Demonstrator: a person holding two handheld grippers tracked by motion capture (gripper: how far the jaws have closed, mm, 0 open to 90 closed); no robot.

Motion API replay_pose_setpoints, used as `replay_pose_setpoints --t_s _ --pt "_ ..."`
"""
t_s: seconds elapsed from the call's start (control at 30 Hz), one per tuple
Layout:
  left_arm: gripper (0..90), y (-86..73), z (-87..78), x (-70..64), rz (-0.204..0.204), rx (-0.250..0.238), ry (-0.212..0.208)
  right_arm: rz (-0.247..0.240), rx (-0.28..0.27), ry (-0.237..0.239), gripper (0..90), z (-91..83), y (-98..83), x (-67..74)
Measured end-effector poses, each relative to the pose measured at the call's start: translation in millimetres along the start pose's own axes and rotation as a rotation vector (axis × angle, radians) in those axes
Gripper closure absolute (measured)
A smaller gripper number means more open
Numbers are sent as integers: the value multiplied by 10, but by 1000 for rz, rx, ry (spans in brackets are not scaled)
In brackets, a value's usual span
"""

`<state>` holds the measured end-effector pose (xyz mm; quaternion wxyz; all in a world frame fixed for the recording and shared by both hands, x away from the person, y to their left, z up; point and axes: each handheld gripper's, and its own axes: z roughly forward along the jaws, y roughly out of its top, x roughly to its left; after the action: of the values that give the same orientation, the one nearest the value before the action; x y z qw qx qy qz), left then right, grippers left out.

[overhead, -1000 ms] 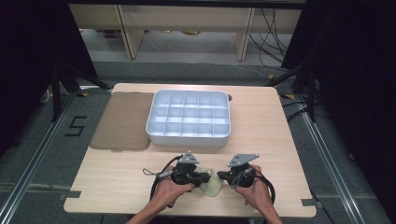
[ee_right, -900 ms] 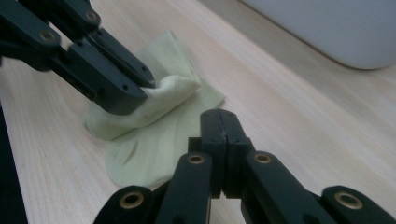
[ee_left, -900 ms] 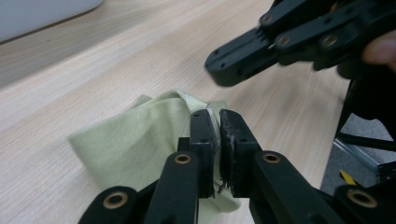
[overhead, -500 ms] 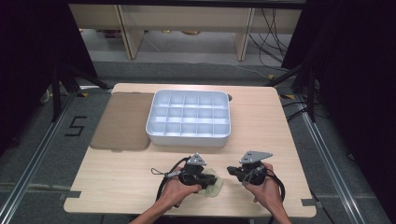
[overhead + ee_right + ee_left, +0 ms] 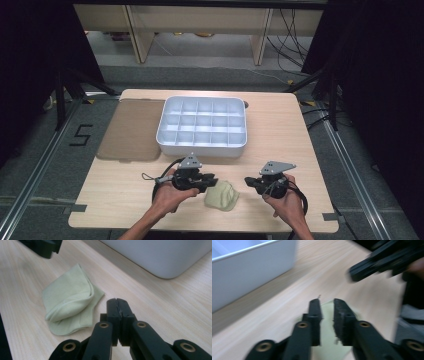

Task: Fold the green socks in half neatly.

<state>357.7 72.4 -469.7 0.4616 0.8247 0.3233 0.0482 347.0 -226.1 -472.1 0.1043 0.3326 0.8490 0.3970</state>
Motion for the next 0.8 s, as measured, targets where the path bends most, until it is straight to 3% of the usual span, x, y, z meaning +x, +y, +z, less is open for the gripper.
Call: replay_pose_setpoints --t_s 0.03,0.17,0.27,0.5,0.6,0.67,0.8 --pt "817 -55 13 34 -11 5 -1 -8 -8 5 897 -4 6 7" --pt "859 -220 137 80 19 70 -13 -9 4 6 892 10 14 32" --pt "855 -258 221 24 18 71 -20 -19 3 10 891 31 14 37" --pt "845 -159 178 -105 71 32 -30 -26 10 26 891 39 19 47" --pt "856 -182 297 -95 77 66 -7 -26 9 24 891 44 22 47" --pt "865 -226 361 -73 98 118 -2 -10 9 17 891 39 18 67" --pt "872 -240 377 -98 92 145 5 -31 -8 29 892 33 41 87"
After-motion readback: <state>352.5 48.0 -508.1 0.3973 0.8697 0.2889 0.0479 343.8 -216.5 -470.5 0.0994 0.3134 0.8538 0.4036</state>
